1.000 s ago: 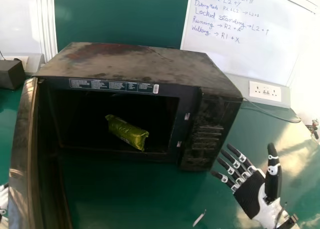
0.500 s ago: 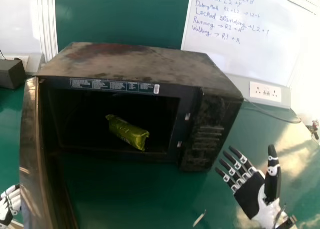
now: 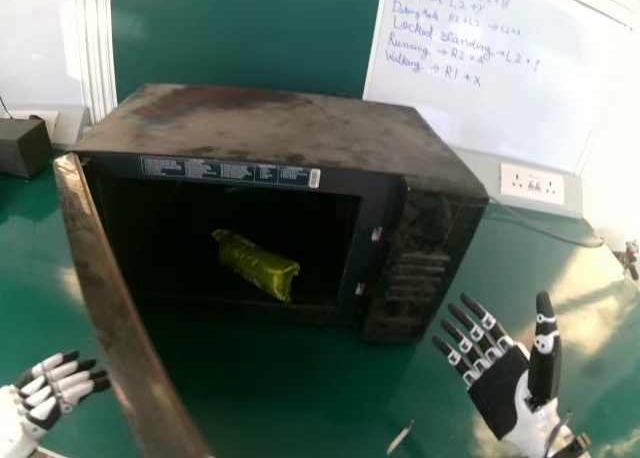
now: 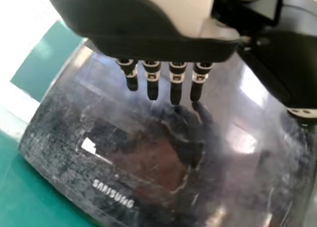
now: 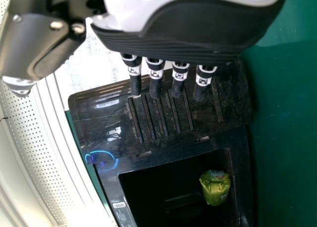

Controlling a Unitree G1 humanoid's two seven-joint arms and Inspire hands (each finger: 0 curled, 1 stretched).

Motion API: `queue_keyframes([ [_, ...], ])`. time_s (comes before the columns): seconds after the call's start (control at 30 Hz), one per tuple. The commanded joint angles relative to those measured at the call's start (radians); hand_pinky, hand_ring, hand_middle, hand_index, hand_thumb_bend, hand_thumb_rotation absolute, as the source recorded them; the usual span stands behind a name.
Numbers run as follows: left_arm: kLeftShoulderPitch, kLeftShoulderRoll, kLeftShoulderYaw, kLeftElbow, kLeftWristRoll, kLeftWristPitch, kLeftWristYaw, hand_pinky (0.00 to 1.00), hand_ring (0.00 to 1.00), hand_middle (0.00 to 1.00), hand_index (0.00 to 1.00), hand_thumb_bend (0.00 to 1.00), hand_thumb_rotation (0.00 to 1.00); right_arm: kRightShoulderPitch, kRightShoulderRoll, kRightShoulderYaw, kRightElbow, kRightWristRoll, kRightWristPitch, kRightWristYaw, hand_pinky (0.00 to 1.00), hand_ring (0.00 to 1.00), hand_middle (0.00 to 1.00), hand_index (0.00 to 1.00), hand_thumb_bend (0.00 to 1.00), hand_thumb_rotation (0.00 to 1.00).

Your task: Put biscuit inside oven

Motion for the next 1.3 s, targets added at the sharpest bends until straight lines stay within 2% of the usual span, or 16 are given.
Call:
queue_keyframes([
  [0.0,-0.031,0.024,0.017,-0.009,0.039,0.009,0.002,1.0,1.0,1.0,1.0,0.87,1.0,0.001,0.007,0.0,0.006,-0.008,-0.015,0.001,1.0,1.0,1.0,0.99,1.0,1.0],
  [0.33,-0.134,0.083,-0.066,0.011,0.088,0.075,0.009,1.0,1.0,1.0,1.0,0.86,1.0,0.001,0.014,0.003,0.0,-0.019,-0.014,-0.008,1.0,1.0,1.0,0.96,1.0,1.0],
  [0.63,-0.244,0.222,-0.156,0.055,0.1,0.141,-0.011,1.0,1.0,1.0,1.0,0.86,1.0,0.001,0.017,0.011,0.014,-0.032,-0.033,0.02,1.0,1.0,1.0,0.97,1.0,1.0],
  [0.87,-0.358,0.314,-0.218,0.101,0.117,0.182,-0.018,1.0,1.0,1.0,1.0,0.86,1.0,0.003,0.018,0.011,0.008,-0.036,-0.028,0.011,1.0,1.0,1.0,0.99,1.0,1.0],
  [0.93,-0.394,0.353,-0.247,0.112,0.12,0.215,-0.039,1.0,1.0,1.0,1.0,0.86,1.0,0.002,0.017,0.012,0.008,-0.033,-0.023,0.006,1.0,1.0,1.0,1.0,1.0,1.0],
  [1.27,-0.589,0.43,-0.373,0.149,0.154,0.323,-0.063,1.0,1.0,1.0,1.0,0.86,1.0,0.006,0.019,0.012,0.005,-0.028,-0.025,0.01,1.0,1.0,1.0,1.0,1.0,1.0],
])
